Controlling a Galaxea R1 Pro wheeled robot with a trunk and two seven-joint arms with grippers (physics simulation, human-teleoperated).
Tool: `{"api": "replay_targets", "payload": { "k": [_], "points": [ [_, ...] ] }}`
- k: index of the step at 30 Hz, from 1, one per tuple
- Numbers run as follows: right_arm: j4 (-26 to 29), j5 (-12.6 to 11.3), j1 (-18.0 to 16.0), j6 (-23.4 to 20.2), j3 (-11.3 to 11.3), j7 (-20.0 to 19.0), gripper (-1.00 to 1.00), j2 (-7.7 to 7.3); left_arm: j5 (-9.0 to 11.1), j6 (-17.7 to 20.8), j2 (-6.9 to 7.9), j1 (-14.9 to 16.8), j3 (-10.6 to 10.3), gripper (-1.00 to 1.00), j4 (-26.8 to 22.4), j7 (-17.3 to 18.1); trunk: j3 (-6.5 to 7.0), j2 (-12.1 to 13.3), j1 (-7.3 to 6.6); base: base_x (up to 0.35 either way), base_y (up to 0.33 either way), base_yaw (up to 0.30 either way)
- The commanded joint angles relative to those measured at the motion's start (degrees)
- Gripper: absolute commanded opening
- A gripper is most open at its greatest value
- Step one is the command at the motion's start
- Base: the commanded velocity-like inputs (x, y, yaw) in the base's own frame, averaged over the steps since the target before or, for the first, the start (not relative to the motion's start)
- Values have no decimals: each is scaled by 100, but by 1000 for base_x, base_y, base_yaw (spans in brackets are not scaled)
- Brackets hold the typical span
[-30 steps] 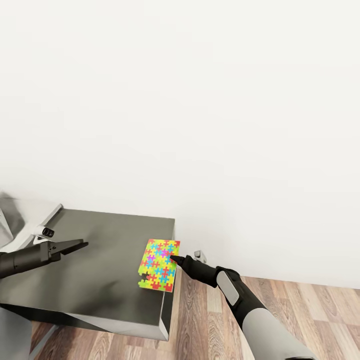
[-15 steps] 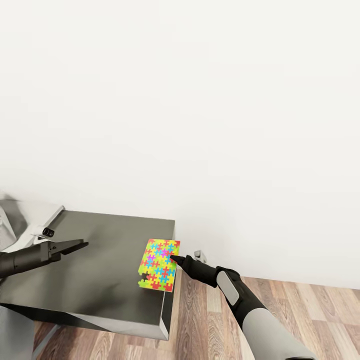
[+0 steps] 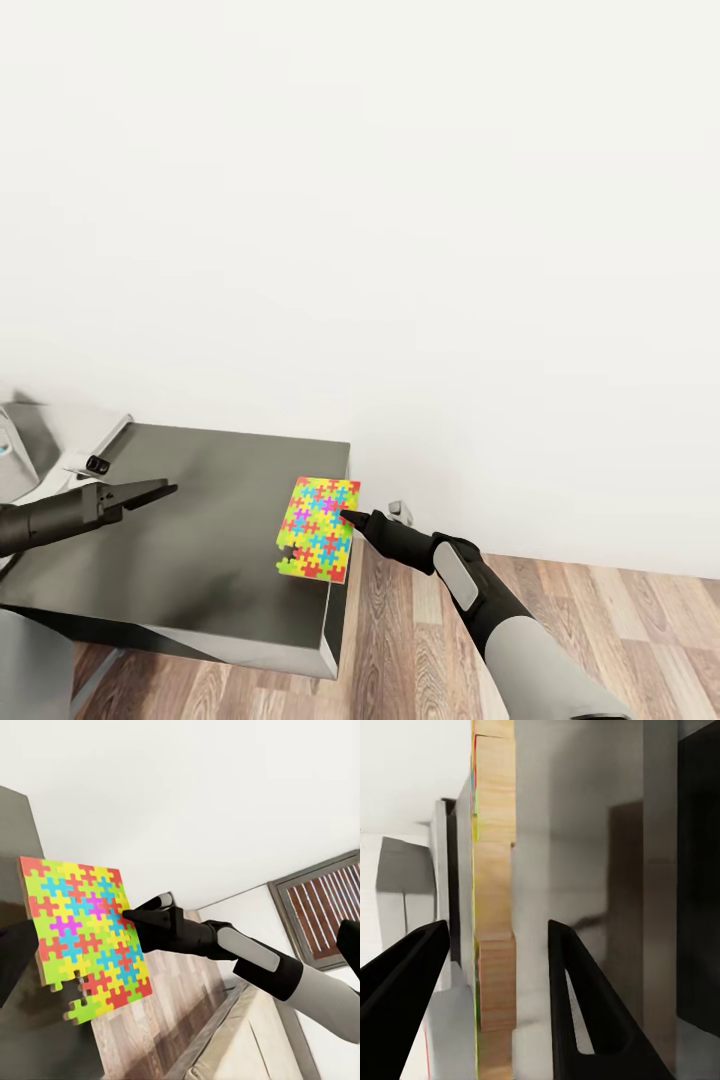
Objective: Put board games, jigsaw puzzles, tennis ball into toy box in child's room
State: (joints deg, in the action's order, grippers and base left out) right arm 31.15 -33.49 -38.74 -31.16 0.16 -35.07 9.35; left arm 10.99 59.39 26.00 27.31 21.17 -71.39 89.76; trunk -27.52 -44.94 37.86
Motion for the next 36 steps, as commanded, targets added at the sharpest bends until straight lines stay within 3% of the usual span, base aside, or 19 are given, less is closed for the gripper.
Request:
{"api": "replay_targets", "payload": {
  "k": [1,36],
  "points": [
    [3,-43,-2,-40,2,9,-100,-1,-7,61,2,3,-2,100,0,24,13,37,-22,0,0,0],
    [40,-56,-6,-33,-15,-47,-100,-11,-17,61,2,11,-69,100,-4,24,661,1441,-790,-45,0,0]
  ]
}}
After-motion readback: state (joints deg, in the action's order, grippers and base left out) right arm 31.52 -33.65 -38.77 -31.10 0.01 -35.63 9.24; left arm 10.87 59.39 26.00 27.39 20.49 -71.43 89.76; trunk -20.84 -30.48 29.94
